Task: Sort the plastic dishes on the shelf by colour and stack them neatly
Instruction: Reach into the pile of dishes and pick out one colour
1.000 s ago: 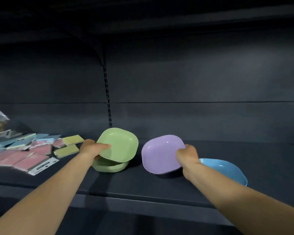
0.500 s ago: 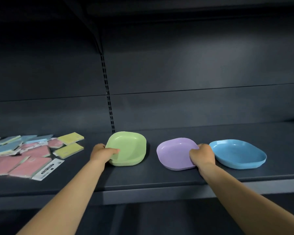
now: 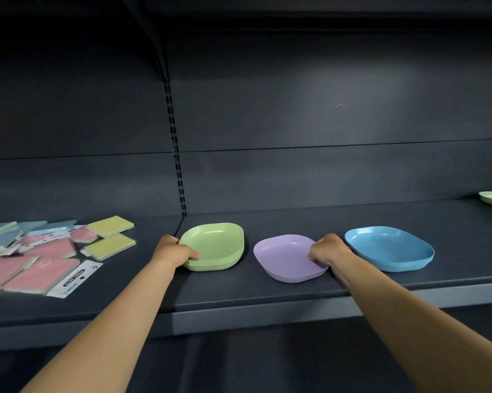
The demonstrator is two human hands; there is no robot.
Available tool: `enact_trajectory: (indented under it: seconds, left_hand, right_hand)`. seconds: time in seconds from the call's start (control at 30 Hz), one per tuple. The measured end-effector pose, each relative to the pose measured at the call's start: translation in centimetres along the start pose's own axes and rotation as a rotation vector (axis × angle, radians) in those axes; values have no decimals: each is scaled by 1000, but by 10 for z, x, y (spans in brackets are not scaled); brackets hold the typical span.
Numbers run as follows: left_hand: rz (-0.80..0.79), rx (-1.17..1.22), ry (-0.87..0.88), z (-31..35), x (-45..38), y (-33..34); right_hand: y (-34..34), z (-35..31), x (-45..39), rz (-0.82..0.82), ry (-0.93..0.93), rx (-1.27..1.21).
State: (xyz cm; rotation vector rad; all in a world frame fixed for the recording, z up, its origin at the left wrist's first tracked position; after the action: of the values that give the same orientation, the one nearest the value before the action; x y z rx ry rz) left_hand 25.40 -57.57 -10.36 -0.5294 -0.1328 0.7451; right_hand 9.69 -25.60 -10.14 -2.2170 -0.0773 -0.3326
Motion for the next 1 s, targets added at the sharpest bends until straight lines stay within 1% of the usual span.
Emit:
enact_trajectory:
  seconds: [0.27,0.37,0.43,0.5,0.6,0.7,0.77,0.83,1.0]
  left_hand:
    - [-47,-33,-34,-1,0,5]
    - [-68,-66,-37,1,0,5]
    - [-84,-138,-11,9,0,2]
    - [-77,-285,68,27,0,-4]
    - [-22,-443,261,72,2,-12]
    - [-86,-532,421,118,7,3]
    - [-132,-580,502,148,14,25]
    - [-171,-628,569,179,24,56]
    - [-232,-695,695,256,57,159]
  right_hand:
    - [-3,-2,1,-36,3,91]
    - [-3,-5,1,-33,-44,100]
    - [-8,-7,5,-31,-102,122]
    - [-19,-11,12,-11,-170,136]
    - [-43,-18,19,20,-333,165]
    - [-76,-20,26,70,-520,277]
    - [-101,-13,25,118,-610,405]
    - [-132,1,20,170,-654,512]
    - [-217,61,-24,234,-629,646]
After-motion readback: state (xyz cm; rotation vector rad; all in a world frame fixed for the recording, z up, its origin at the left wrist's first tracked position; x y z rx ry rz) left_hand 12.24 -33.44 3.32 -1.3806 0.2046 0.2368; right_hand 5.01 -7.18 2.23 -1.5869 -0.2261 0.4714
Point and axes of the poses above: each hand's wrist, its own x-axis away from the middle knuckle, its own y-axis out of the palm, z = x × y, the point moved 8 cm from there along -x, towards the middle knuckle, and after that the axes turned 13 degrees about y, right-handed, at the moved point
